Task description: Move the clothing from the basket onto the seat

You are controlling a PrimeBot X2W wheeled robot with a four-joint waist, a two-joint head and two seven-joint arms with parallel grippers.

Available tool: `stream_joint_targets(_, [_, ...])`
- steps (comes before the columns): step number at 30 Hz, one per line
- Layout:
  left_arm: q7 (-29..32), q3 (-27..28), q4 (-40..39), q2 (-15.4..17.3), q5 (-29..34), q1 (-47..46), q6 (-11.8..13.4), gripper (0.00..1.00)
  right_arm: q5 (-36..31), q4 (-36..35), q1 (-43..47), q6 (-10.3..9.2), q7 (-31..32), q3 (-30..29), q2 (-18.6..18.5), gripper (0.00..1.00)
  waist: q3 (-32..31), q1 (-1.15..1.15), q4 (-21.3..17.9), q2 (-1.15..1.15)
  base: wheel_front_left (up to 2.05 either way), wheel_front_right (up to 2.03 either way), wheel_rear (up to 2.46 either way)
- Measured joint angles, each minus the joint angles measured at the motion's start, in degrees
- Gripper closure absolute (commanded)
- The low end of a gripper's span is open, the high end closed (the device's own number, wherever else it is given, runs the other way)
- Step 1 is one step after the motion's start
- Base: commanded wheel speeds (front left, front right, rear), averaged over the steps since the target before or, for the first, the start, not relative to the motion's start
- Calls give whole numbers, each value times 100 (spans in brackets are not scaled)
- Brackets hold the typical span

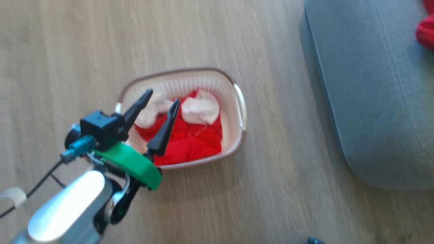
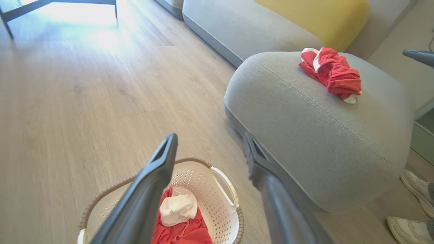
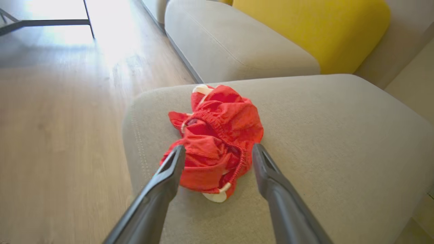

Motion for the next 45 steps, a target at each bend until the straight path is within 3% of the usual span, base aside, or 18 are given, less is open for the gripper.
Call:
stream_joint_targets(12, [-216, 626, 495, -155, -280, 881, 201, 0, -533, -835, 1041, 0, -867, 1382, 665, 0, -1072, 0, 881, 0, 0, 0, 0])
stream_joint_targets(19, [-234, 1189, 771, -132, -240, 1385, 218, 0, -624, -858, 1602, 0, -1291, 1702, 1053, 0, -1514, 0, 1404, 0, 0, 0, 0])
stream_joint_targets(25, [-234, 1726, 1071, -220, 155, 1839, 171, 0, -769, -664, 2134, 0, -1688, 1937, 1428, 0, -1872, 0, 1622, 0, 0, 0, 0])
stream_joint_targets(34, [-234, 2499, 1425, -626, 812, 2388, -290, 0, -1124, -37, 2885, 0, -2410, 1869, 1828, 0, -2216, 0, 1559, 0, 0, 0, 0])
stream_joint_targets(45, [-234, 3411, 1666, -1091, 1629, 2727, -980, 0, -1255, 369, 2964, 0, -2663, 1895, 1922, 0, -2271, 0, 1294, 0, 0, 0, 0])
